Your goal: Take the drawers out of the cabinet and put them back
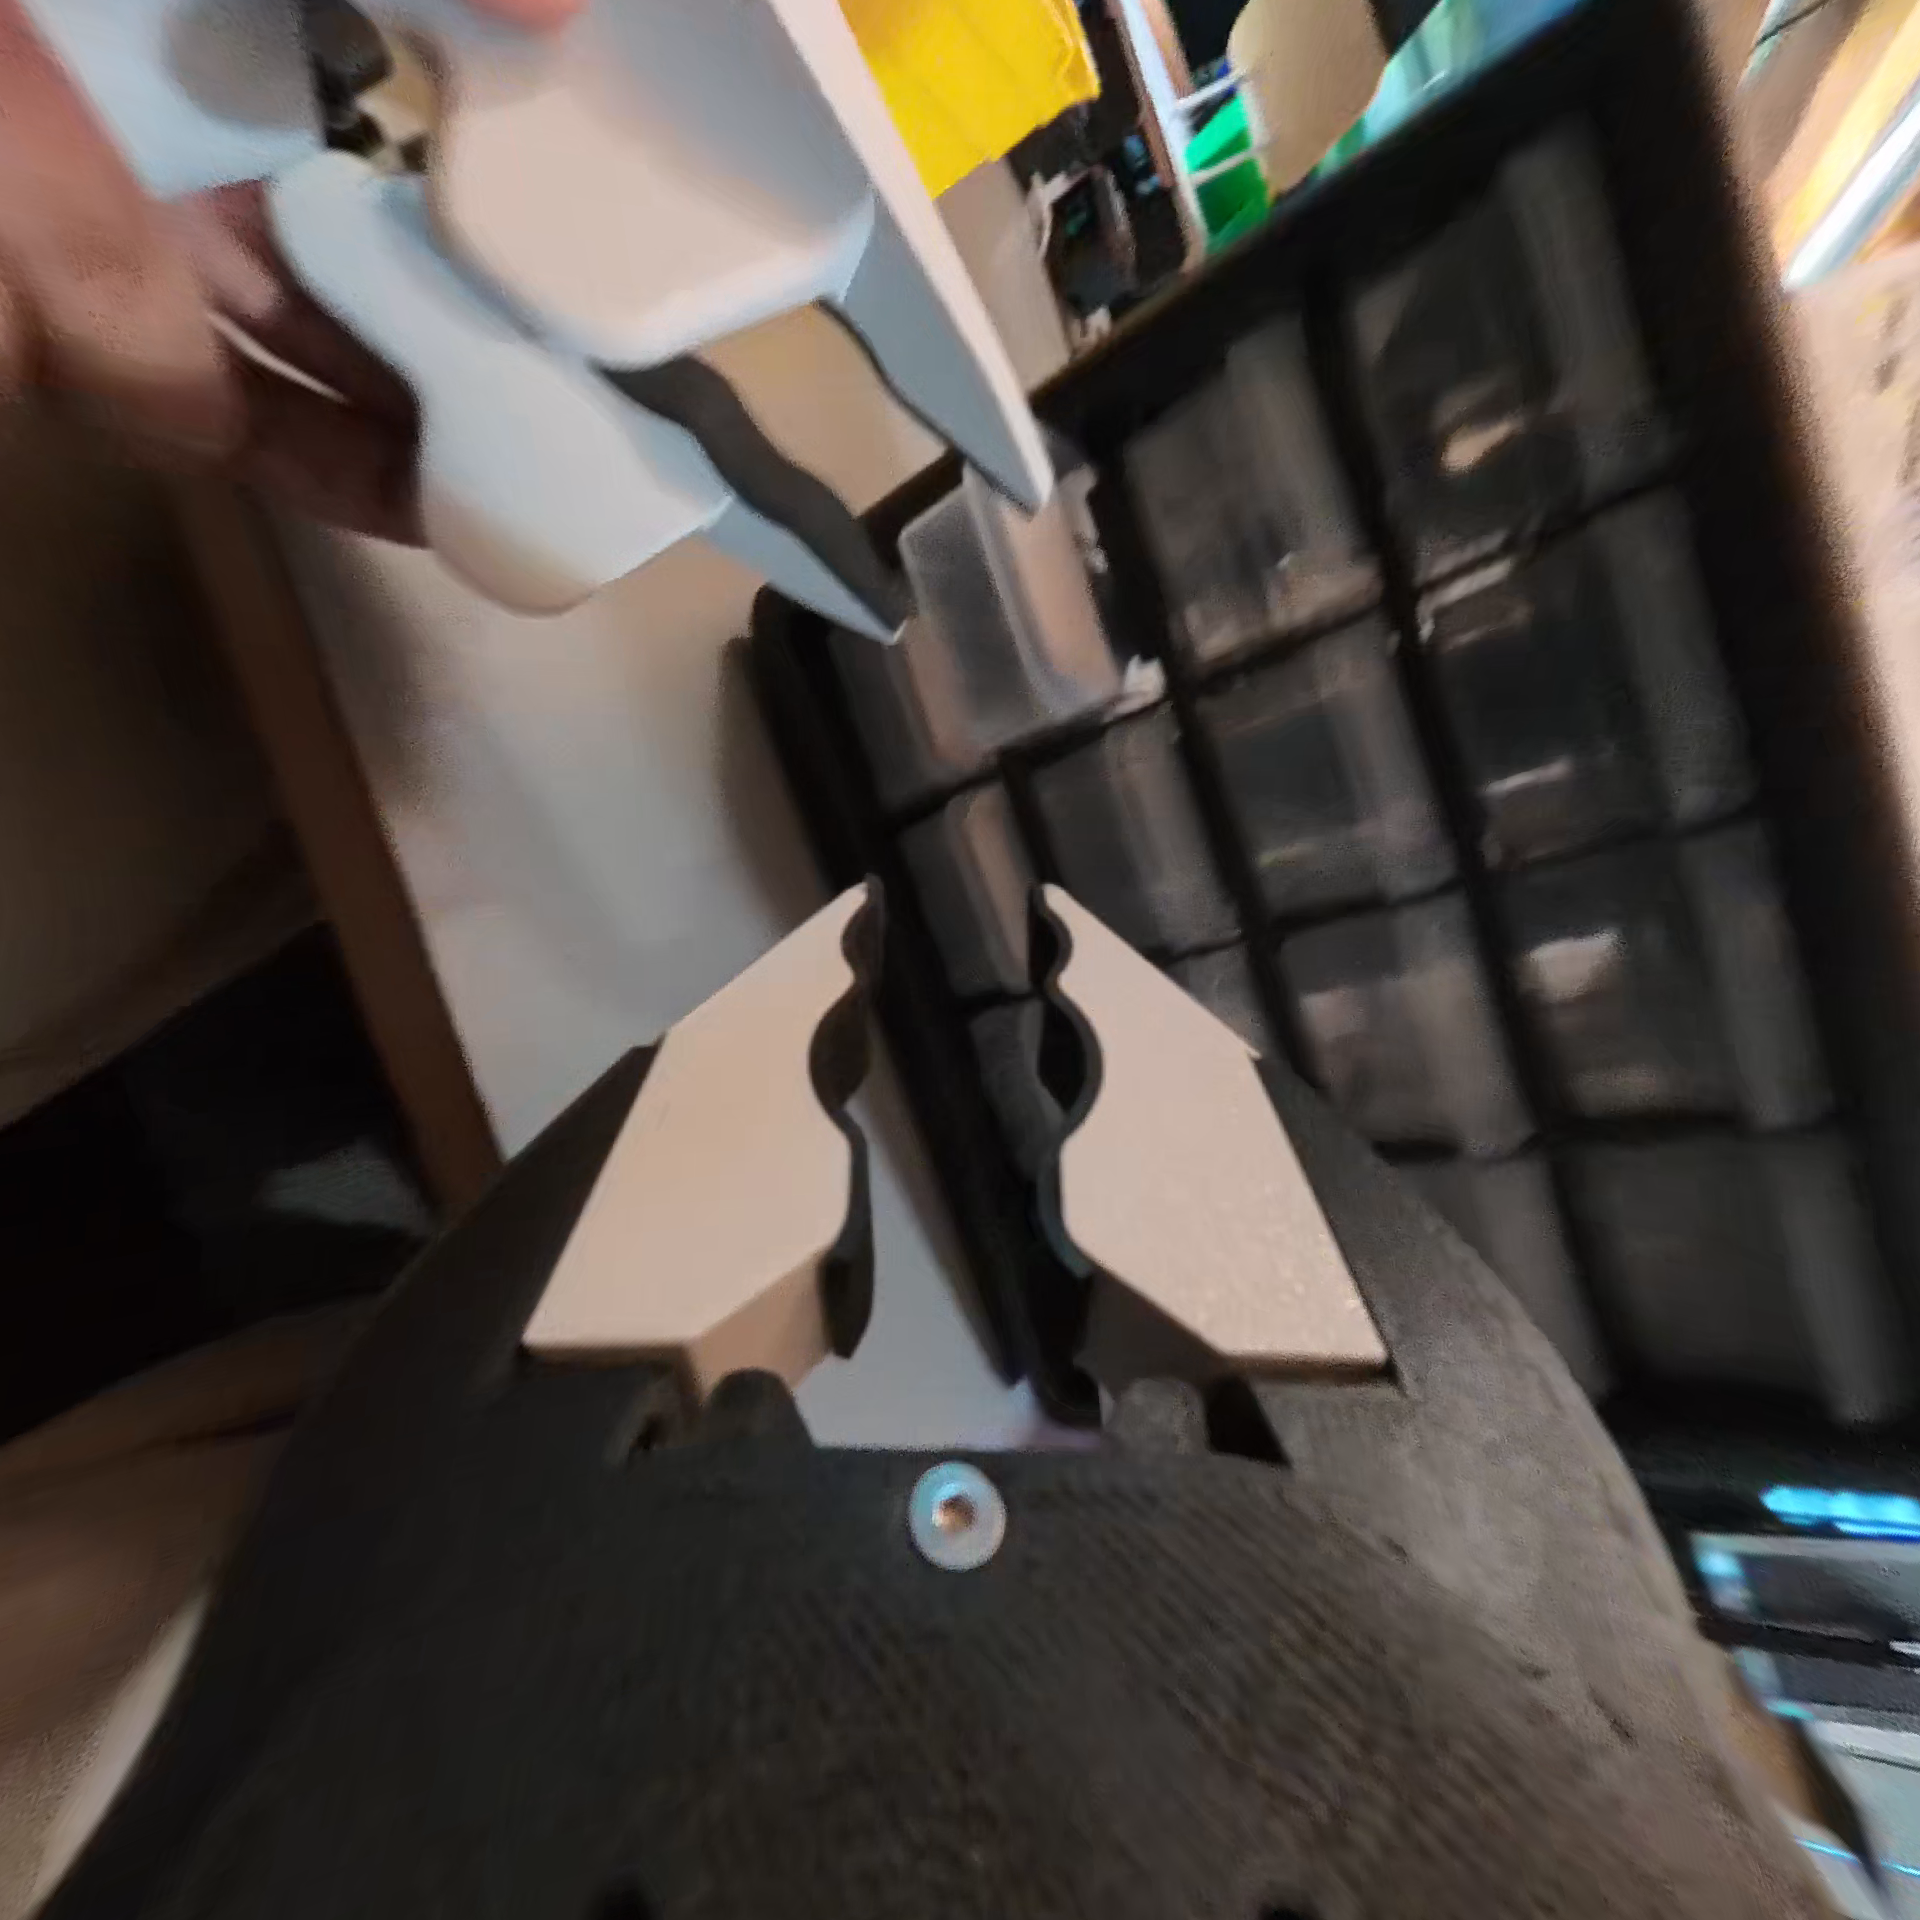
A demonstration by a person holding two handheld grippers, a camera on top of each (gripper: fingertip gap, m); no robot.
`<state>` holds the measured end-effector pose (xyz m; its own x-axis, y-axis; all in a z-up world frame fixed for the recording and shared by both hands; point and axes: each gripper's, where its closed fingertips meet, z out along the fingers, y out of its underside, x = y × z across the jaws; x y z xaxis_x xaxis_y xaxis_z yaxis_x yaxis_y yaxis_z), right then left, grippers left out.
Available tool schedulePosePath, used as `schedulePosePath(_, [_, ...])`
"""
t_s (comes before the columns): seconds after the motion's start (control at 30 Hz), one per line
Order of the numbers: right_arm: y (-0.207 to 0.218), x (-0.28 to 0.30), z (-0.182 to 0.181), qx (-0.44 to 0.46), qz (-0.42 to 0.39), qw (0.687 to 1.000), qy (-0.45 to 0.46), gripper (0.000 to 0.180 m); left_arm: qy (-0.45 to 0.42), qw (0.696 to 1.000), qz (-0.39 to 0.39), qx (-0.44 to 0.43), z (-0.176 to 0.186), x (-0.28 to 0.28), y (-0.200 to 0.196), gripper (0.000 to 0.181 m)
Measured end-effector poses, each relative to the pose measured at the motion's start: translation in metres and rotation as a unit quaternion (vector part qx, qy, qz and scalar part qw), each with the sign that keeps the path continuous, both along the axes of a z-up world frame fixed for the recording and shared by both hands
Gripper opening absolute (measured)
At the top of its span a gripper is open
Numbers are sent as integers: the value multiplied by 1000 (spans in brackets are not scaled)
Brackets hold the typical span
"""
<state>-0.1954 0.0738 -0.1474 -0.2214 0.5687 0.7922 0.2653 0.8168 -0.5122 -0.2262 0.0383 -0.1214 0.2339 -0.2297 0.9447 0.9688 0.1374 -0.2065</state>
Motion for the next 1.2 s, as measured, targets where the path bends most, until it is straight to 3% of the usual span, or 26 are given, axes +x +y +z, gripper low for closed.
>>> schedulePosePath(0.13, [-12,-32,17,97,-2,995,31,41,27,999,31,-24,1,-7,-13,40])
schedulePosePath(0.33, [-17,-66,16,196,-16,980,33,41,27,998,47,-31,-1,-25,-18,40])
schedulePosePath(0.7, [-29,-45,13,213,17,977,-5,31,27,998,48,-12,9,-37,-22,37])
schedulePosePath(0.93, [-38,-31,16,161,33,986,-39,22,14,998,55,-11,6,-45,-25,37])
schedulePosePath(1.2, [-42,-27,16,171,47,983,-48,20,3,999,45,-4,6,-43,-24,37])
